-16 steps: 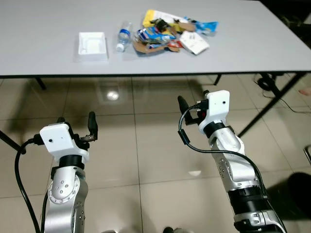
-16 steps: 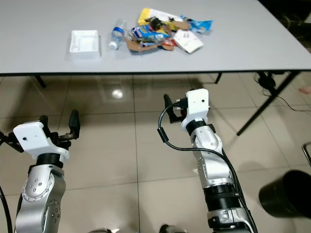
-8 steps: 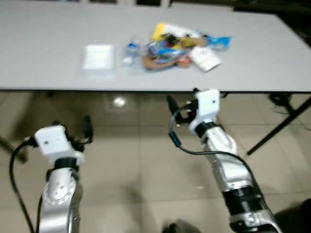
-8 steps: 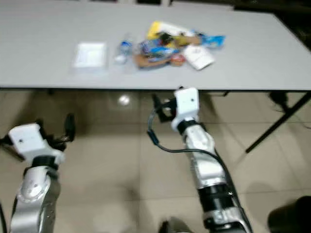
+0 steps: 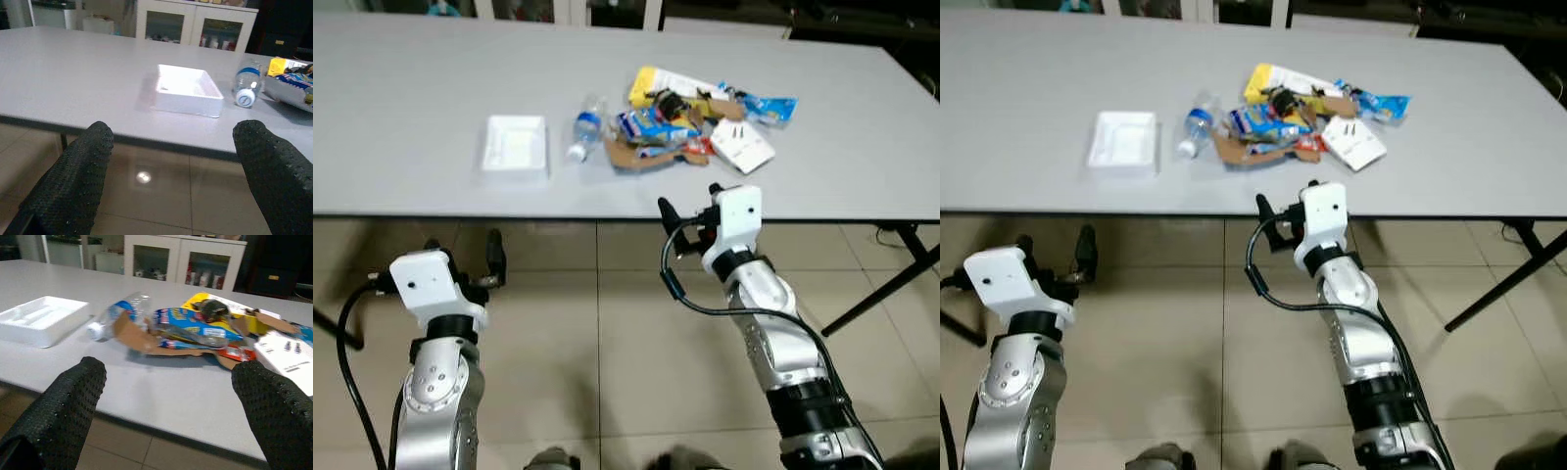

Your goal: Picking trash to rubbish bin

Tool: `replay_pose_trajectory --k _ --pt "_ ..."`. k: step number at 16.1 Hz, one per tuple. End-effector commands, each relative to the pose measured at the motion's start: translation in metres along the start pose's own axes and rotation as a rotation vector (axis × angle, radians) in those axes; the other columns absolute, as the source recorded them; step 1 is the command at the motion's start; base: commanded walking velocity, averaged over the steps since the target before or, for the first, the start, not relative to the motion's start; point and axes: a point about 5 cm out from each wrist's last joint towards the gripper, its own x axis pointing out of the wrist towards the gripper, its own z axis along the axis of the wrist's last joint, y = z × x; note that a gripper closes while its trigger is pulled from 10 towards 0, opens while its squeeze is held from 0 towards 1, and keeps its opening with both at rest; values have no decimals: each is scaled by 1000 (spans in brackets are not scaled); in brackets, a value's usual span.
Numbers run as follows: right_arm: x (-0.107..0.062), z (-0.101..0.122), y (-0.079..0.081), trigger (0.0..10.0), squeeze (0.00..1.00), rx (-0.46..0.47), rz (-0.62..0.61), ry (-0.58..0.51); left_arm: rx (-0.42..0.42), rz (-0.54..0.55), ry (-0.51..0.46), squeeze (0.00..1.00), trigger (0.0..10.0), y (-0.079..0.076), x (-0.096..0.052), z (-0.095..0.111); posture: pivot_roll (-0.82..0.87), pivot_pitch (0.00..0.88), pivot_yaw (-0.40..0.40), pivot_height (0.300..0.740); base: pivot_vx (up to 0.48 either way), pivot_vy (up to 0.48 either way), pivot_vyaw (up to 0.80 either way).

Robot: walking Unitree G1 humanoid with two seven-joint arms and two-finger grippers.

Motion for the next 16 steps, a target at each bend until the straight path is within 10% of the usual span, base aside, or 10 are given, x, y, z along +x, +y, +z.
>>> replay_pose_trajectory --k 1,16 --pt "-3 2 -10 10000 0 -19 -27 -10 -11 -16 6 0 10000 -6 -1 -1 -18 162 -47 740 461 0 0" --pt "-3 3 -8 10000 0 -27 -16 -15 -8 -3 18 0 10000 -6 1 -2 -16 163 -52 740 458 0 0"
